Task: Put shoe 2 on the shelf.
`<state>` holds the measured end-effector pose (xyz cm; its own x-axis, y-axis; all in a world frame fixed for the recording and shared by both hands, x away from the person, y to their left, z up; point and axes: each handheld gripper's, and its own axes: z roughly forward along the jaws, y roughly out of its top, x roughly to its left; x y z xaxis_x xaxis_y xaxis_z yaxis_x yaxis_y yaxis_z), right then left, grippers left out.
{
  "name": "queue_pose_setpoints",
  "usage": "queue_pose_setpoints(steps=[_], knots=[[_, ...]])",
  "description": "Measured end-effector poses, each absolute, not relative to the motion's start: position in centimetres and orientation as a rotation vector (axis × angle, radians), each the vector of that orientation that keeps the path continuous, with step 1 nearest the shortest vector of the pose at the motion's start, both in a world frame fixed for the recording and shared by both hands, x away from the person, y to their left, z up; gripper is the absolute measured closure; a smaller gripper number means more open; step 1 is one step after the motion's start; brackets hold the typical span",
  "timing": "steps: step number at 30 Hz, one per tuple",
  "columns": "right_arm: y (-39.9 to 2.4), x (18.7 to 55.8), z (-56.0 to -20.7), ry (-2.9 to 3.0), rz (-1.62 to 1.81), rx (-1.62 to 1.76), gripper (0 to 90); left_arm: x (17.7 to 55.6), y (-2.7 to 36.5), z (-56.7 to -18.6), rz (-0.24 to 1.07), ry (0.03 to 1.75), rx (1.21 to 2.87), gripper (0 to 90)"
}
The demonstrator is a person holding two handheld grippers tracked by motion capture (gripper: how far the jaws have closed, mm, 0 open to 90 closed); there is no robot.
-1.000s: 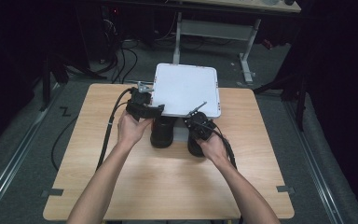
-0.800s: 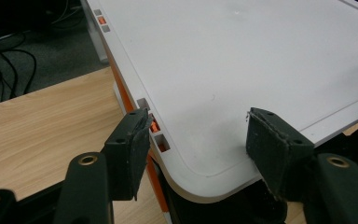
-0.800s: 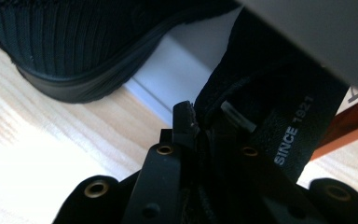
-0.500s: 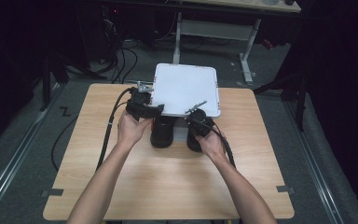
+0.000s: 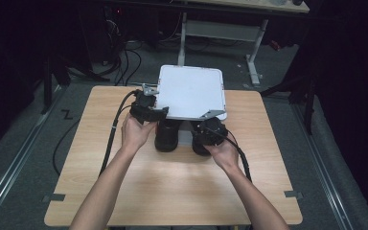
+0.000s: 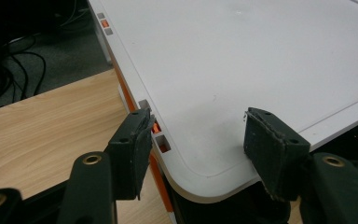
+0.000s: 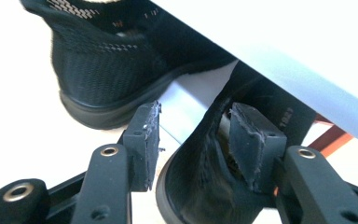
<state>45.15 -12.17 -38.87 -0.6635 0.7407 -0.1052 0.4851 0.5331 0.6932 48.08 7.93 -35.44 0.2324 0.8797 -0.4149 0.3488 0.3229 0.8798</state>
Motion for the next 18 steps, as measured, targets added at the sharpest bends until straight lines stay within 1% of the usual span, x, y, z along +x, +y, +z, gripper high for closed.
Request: queue_pose_setpoints(steps=[5, 9, 18], knots=[[-14.2, 43.3, -38.2, 2.319, 1.021, 1.009, 55.4, 48.1, 7.9, -35.4, 0.540, 1.347, 1.251, 42.2], [-15.4, 42.1, -38.3, 2.266, 1.075, 1.003, 58.3, 48.0, 7.9, -35.5, 0.543, 1.344, 1.253, 42.2], [-17.0, 40.0, -38.3, 2.185, 1.127, 0.998, 57.9, 48.0, 7.9, -35.5, 0.545, 1.344, 1.252, 42.2]])
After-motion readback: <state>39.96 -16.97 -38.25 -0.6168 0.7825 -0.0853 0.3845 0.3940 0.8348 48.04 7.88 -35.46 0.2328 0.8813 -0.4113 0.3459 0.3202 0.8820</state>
